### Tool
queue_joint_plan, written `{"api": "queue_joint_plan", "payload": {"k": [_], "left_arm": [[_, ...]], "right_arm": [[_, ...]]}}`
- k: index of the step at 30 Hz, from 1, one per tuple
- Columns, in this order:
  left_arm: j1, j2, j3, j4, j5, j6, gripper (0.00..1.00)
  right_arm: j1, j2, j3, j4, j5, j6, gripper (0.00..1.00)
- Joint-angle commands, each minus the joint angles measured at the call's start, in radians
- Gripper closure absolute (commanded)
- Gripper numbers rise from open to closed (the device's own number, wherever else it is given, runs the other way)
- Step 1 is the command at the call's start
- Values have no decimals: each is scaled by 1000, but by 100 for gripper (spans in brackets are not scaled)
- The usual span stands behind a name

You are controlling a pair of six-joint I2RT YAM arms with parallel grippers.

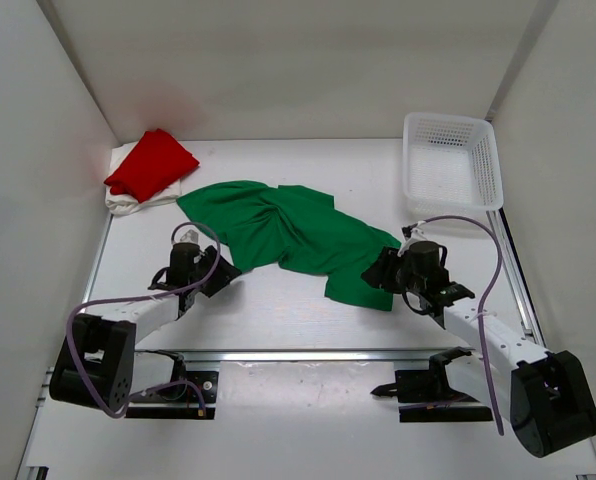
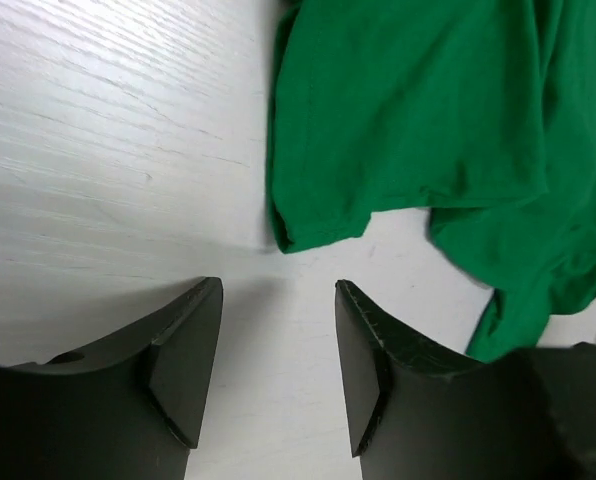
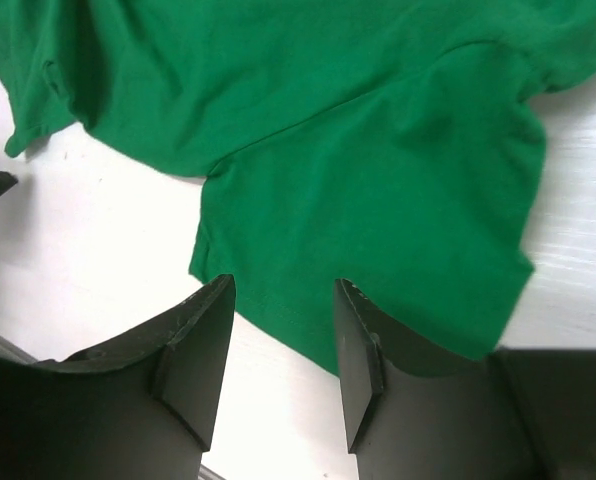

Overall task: Fold and stack the t-shirts
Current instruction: Flatten out the tshirt

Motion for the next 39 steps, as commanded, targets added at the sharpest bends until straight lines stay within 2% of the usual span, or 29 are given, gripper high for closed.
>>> {"api": "queue_joint_plan", "payload": {"k": [1, 14, 27, 29, 31, 36, 39], "left_arm": [[-12, -1, -38, 75, -22, -121, 40], [-12, 100, -133, 319, -5, -443, 50], [6, 198, -130, 445, -58, -550, 55], [14, 220, -131, 470, -56, -550, 60], [17, 221, -124, 479, -55, -543, 73], [38, 203, -78, 433, -45, -472, 98], [34, 150, -49, 415, -50, -413, 100]], "right_arm": [[25, -20, -8, 63, 20, 26, 58], [40, -46, -8, 45, 25, 32, 58], [37, -87, -11, 22, 24, 29, 58], [40, -93, -14, 17, 17, 32, 57], [43, -103, -23, 15, 30, 46, 57], [14, -153, -46, -171, 151, 52, 57], [-10, -201, -51, -295, 214, 61, 57]]}}
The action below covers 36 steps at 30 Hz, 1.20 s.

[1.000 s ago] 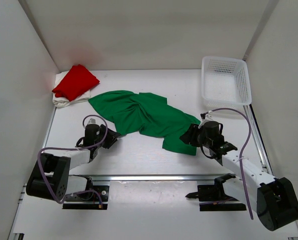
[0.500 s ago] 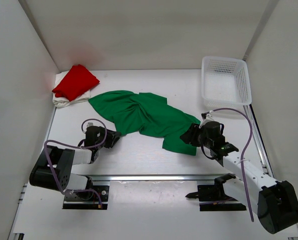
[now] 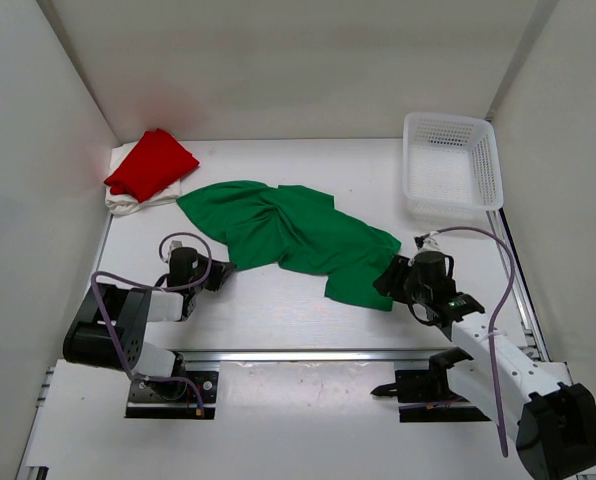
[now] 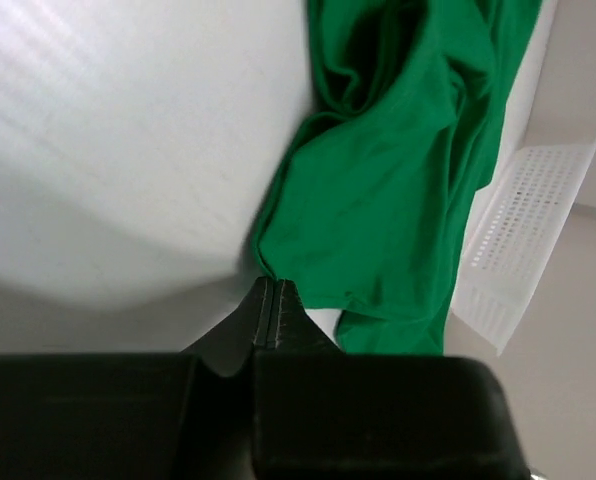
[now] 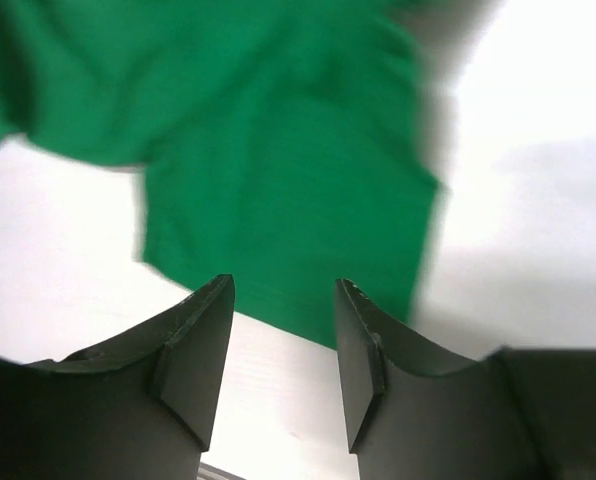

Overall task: Fold and stack the t-shirts
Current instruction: Flatten out the tshirt

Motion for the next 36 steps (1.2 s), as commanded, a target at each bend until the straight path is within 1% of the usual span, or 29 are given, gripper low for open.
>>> {"api": "queue_joint_plan", "payload": {"k": [1, 3, 5, 7, 8, 10, 12, 14, 15, 17, 21, 23, 25, 26, 27, 28, 29, 30, 32, 33, 34, 35, 36], "left_arm": [[5, -86, 62, -48, -32, 107, 100], [-27, -144, 94, -73, -35, 164, 100], [-67, -201, 113, -120, -67, 243, 100], [-109, -271, 119, -163, -84, 287, 100], [-127, -279, 120, -170, -96, 308, 100], [-136, -322, 104, -183, -83, 324, 100], [-136, -339, 102, -200, -70, 356, 100], [-143, -353, 100, -219, -63, 368, 100], [-164, -357, 93, -220, -72, 386, 100], [-192, -369, 99, -232, -78, 399, 100], [-202, -377, 91, -243, -49, 405, 100], [-193, -383, 96, -262, -35, 411, 100], [-190, -397, 105, -283, -17, 416, 100], [-187, -405, 116, -276, -6, 420, 100], [-186, -400, 146, -295, 11, 432, 100], [-181, -396, 159, -306, 35, 445, 100], [-175, -397, 204, -324, 55, 446, 100], [-181, -388, 232, -353, 71, 463, 100], [-176, -373, 388, -418, 132, 497, 100], [-170, -354, 439, -465, 156, 517, 100], [-155, -344, 541, -499, 214, 543, 100], [-132, -328, 652, -557, 238, 554, 100], [-111, -304, 774, -629, 285, 587, 100]], "right_arm": [[-27, -52, -22, -173, 148, 21, 56], [-17, -69, -18, -242, 210, 47, 56], [45, -56, -18, -263, 224, 86, 53], [49, -6, 5, -289, 224, 77, 54], [46, 5, 7, -320, 244, 86, 55], [59, 25, 18, -316, 241, 92, 57], [45, 48, 15, -302, 198, 81, 59], [48, 65, 9, -299, 207, 84, 60], [45, 82, 15, -294, 212, 84, 60], [19, 108, 13, -273, 181, 64, 66], [34, 186, 21, -239, 146, 67, 77], [7, 212, 12, -192, 54, 57, 86], [-13, 206, -10, -146, -1, 52, 94], [-35, 176, -8, -133, -21, 55, 100], [-44, 169, -1, -136, -21, 52, 100], [-41, 131, 43, -159, -2, 46, 100], [-47, 90, 64, -197, 23, 34, 100], [-50, 68, 120, -217, 32, 20, 100], [-58, -13, 252, -313, 78, -11, 100], [-62, -26, 363, -340, 100, -46, 100], [-69, -39, 483, -399, 144, -79, 100], [-73, -27, 557, -464, 172, -98, 100], [-61, -3, 694, -524, 207, -132, 100]]}}
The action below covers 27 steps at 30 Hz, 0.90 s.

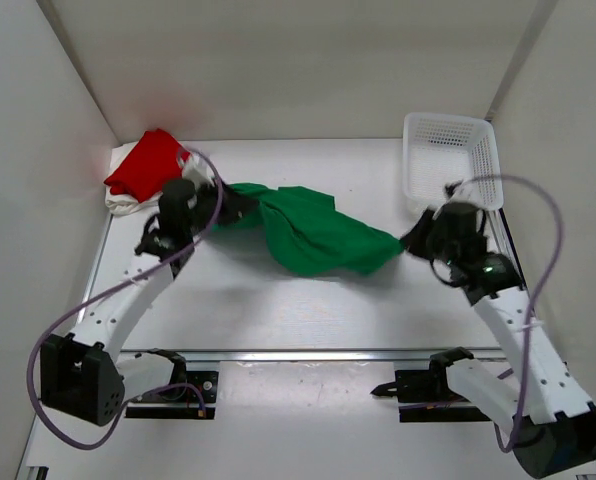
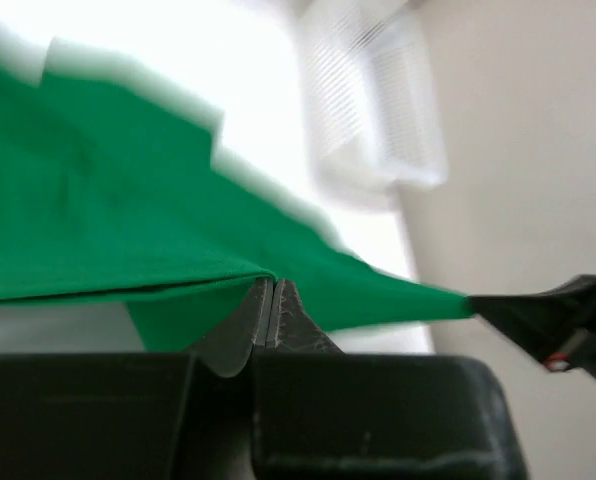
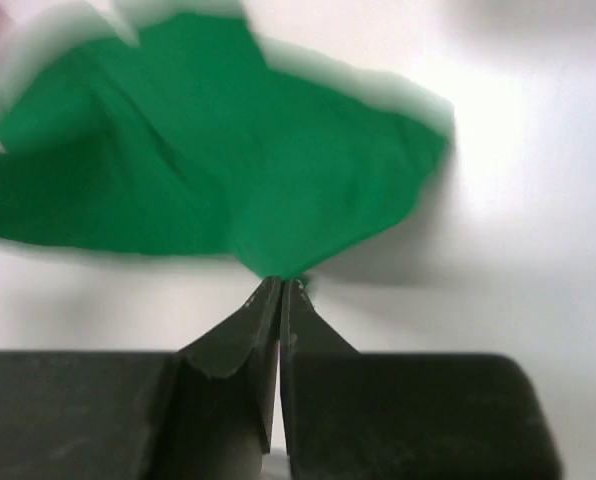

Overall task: Fold and stack the t-shirts
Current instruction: Flatten out the tshirt

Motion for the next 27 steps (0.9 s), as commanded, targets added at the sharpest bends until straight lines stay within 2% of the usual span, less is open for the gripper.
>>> {"api": "queue_joint_plan", "payload": {"k": [1, 3, 4, 5, 6, 7, 10, 12, 13, 14, 15, 16, 17, 18, 20, 21, 24, 26, 27], "left_arm": [[66, 19, 326, -155, 198, 126, 100], [165, 41, 501, -223, 275, 127, 100], [202, 32, 519, -216, 316, 85, 100], [284, 15, 550, -175, 354, 42, 100], [363, 7, 605, -159, 375, 24, 100], [391, 27, 675, -191, 404, 8, 100], [462, 38, 756, -181, 415, -36, 100], [494, 47, 767, -151, 436, -87, 100], [514, 67, 777, -144, 432, -96, 100], [520, 83, 790, -154, 424, -91, 100], [526, 106, 808, -162, 404, -79, 100], [516, 131, 799, -183, 387, -70, 100], [502, 139, 802, -190, 341, -32, 100], [482, 160, 787, -215, 294, 2, 100], [437, 206, 742, -226, 213, 59, 100], [420, 225, 730, -225, 182, 67, 100], [385, 341, 693, -170, 177, 41, 100], [367, 459, 752, -163, 155, 44, 100], [361, 523, 777, -165, 155, 39, 100]], "right_arm": [[18, -10, 429, -141, 144, -138, 100], [71, 70, 634, -223, 272, -171, 100], [110, 90, 771, -241, 306, -206, 100], [139, 145, 915, -285, 348, -232, 100], [173, 206, 992, -318, 381, -244, 100], [211, 272, 1134, -335, 408, -273, 100], [253, 431, 1443, -373, 414, -350, 100], [204, 511, 1589, -372, 336, -378, 100], [140, 525, 1569, -320, 219, -392, 100], [1, 533, 1538, -308, 128, -363, 100], [-78, 553, 1501, -266, -79, -320, 100], [-176, 587, 1493, -251, -168, -312, 100], [-152, 613, 1490, -252, -199, -329, 100], [-148, 671, 1518, -264, -151, -358, 100], [-172, 763, 1565, -275, -149, -384, 100], [-206, 816, 1571, -255, -228, -366, 100], [-253, 957, 1614, -191, -299, -355, 100], [-260, 1102, 1709, -198, -295, -353, 100], [-267, 1125, 1737, -188, -304, -335, 100]]}}
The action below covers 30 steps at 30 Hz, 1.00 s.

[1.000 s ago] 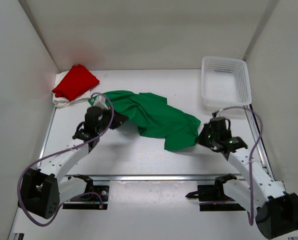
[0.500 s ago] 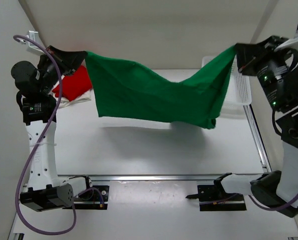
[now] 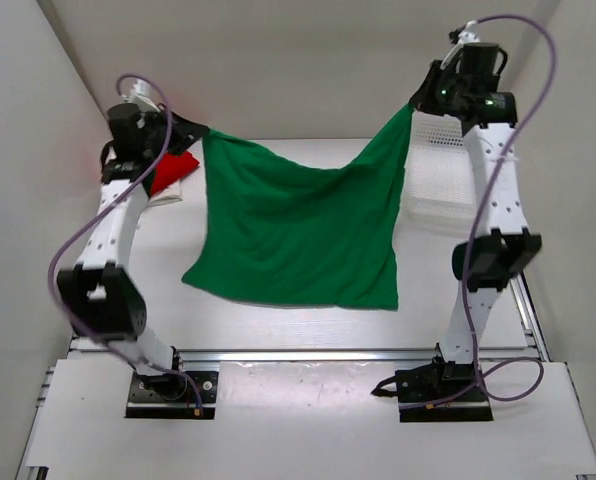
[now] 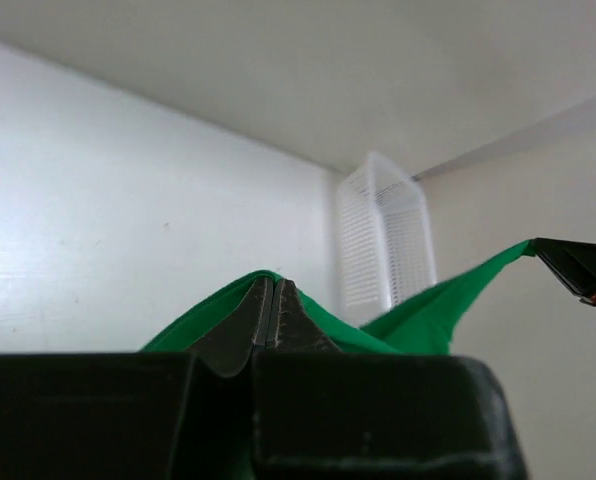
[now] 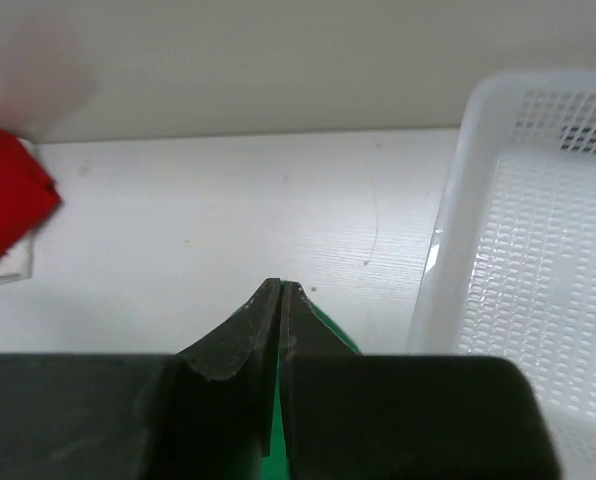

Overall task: Fold and stack the t-shirts
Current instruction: Flatten out the tshirt

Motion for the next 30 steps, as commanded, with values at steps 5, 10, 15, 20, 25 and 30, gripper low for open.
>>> {"api": "queue_joint_plan", "payload": {"k": [5, 10, 15, 20, 25, 30], "left_arm": [[-1, 245, 296, 6, -29, -58, 100], [36, 317, 610, -52, -29, -95, 100], [102, 261, 629, 6, -31, -143, 100], [132, 154, 459, 42, -52, -117, 100], [120, -39, 105, 121, -121, -57, 100], [68, -234, -344, 167, -262, 43, 100]], "right_arm": [[-26, 105, 187, 268, -121, 106, 100], [-129, -13, 132, 503, -179, 259, 100], [-188, -117, 115, 530, -227, 292, 100], [-160, -200, -53, 380, -190, 154, 100], [-106, -485, -624, 503, -62, 95, 100], [-53, -783, -1304, 597, 12, 138, 100]]}}
